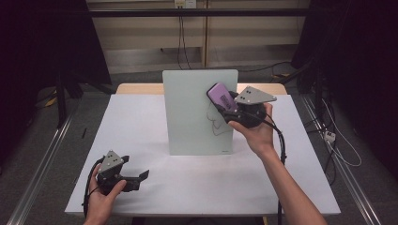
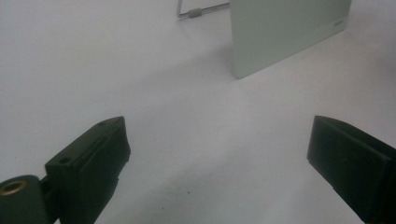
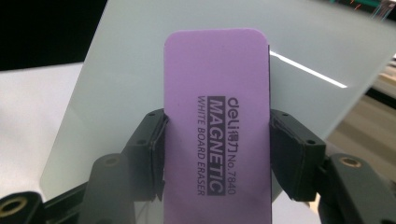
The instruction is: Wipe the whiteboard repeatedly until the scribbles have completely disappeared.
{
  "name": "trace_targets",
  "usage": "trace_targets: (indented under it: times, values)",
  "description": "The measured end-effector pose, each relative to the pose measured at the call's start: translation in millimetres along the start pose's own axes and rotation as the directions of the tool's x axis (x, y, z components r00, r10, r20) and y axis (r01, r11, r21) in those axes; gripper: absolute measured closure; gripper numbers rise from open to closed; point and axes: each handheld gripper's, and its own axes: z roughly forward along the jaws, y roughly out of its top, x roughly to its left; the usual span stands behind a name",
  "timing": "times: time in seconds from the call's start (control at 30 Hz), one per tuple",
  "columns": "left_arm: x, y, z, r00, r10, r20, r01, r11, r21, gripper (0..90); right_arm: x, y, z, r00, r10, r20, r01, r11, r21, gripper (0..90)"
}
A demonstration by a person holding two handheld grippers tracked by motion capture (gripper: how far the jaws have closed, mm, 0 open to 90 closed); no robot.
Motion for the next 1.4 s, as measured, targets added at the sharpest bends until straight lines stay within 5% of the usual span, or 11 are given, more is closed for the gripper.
trace_targets:
  times: [0.7,0.87,1.4]
  values:
    - [-0.7,-0.2,1.1,1.0,-0.001,0.005,0.001,1.0,0.001,5.6,47.8,-44.0,22.3,0.9907,-0.016,-0.135,0.029,0.995,0.098,42.1]
    - [0.1,-0.5,1.1,1.0,-0.002,0.004,0.002,1.0,-0.001,5.6,44.4,-40.1,22.3,0.9902,-0.004,-0.139,0.017,0.996,0.091,42.1]
    - [0.3,-0.2,0.0,1.0,0.0,0.003,0.0,1.0,0.004,5.6,1.4,7.8,4.6,0.9992,0.04,-0.004,-0.04,0.999,-0.022,42.0]
